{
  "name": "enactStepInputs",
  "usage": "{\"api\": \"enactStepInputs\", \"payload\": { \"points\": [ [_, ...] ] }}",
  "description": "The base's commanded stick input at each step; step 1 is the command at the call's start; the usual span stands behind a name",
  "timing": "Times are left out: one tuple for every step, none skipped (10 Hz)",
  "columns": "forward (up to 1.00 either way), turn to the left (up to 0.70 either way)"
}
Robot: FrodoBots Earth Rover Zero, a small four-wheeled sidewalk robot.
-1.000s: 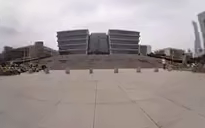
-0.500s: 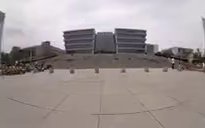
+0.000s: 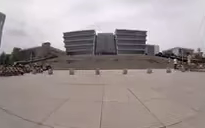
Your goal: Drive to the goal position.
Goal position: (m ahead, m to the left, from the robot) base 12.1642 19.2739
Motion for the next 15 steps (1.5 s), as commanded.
{"api": "enactStepInputs", "payload": {
  "points": [
    [0.7,0.02],
    [0.7,0.02],
    [0.7,0.02],
    [0.7,0.02],
    [0.7,0.02],
    [0.7,0.02],
    [0.7,0.02],
    [0.7,0.02],
    [0.7,0.02],
    [0.7,0.02],
    [0.7,0.02],
    [0.7,0.02],
    [0.7,0.02],
    [0.7,0.07],
    [0.7,0.07]
  ]
}}
